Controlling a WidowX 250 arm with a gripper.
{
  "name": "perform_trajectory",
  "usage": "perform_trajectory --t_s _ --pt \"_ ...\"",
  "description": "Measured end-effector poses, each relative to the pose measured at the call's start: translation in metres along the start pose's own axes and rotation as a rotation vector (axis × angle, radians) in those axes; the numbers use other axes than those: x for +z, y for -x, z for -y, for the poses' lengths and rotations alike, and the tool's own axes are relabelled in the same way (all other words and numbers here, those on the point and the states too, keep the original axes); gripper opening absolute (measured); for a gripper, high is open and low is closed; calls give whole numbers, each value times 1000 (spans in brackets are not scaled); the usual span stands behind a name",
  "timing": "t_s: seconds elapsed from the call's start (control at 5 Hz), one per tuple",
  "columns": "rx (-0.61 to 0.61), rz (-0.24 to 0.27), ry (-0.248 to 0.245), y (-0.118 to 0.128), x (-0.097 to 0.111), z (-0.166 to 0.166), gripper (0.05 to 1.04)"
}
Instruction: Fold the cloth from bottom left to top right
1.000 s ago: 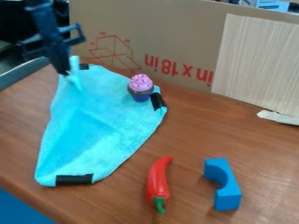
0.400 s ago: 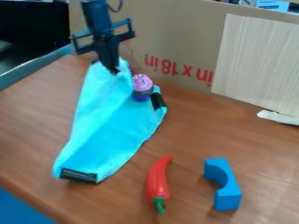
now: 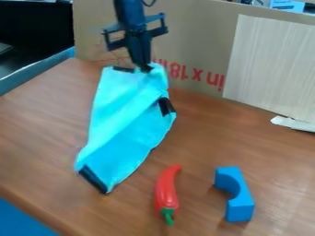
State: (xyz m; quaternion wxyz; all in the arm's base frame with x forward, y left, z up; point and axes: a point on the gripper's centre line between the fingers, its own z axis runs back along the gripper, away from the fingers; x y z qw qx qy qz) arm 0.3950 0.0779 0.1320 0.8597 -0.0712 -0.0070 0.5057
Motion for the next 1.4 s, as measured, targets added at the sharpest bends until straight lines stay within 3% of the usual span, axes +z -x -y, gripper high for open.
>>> perform_trajectory --t_s 0.2,0.4,0.8,1.0,1.2,1.4 --pt "11 6 -6 2 -5 17 70" --pt "21 16 -15 4 -11 27 156" --pt "24 42 -10 11 -14 37 673" --pt "26 27 0 13 -14 38 951" --pt "8 -19 25 9 -12 33 1001" --pt "26 -39 92 -10 22 6 1000"
